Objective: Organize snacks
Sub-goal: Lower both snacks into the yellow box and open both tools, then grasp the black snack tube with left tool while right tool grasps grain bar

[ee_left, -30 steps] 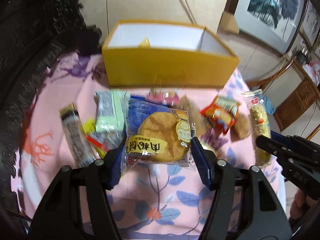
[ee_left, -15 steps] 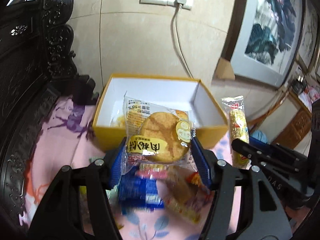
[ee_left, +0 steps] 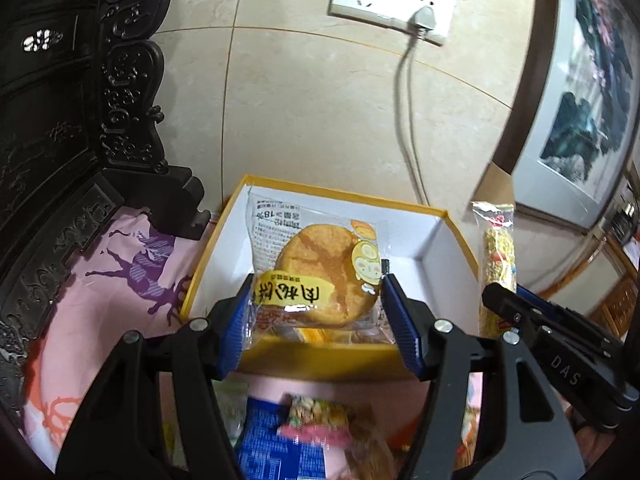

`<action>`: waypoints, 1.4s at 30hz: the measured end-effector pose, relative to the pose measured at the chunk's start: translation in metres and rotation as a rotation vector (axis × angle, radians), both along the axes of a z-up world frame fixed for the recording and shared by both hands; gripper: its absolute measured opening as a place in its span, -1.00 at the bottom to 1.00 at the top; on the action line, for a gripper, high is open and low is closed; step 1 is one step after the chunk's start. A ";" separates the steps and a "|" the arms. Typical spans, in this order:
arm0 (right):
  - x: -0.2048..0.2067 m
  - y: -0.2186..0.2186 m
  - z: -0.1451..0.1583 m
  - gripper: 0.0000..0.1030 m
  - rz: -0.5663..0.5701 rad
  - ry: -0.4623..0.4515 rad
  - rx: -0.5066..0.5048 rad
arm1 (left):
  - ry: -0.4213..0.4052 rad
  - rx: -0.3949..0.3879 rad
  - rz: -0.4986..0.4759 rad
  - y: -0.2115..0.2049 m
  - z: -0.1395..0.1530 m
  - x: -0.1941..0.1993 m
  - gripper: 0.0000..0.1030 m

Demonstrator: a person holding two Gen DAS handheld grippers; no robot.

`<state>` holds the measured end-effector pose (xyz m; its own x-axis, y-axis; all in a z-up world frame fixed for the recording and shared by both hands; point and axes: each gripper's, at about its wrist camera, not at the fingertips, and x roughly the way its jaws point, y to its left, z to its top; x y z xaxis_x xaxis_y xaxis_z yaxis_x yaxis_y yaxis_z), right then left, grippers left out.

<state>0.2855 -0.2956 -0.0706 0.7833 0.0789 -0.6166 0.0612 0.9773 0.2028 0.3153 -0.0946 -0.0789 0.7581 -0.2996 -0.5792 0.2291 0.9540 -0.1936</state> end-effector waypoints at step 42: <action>-0.110 0.085 -0.134 0.06 0.366 0.380 -0.073 | 0.238 0.176 0.159 0.118 -0.059 -0.133 0.71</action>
<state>0.1757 -0.2109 -0.2051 0.4329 0.2511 -0.8658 -0.2306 0.9593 0.1629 0.1825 0.0232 -0.1378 0.6245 -0.0676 -0.7781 0.0426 0.9977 -0.0526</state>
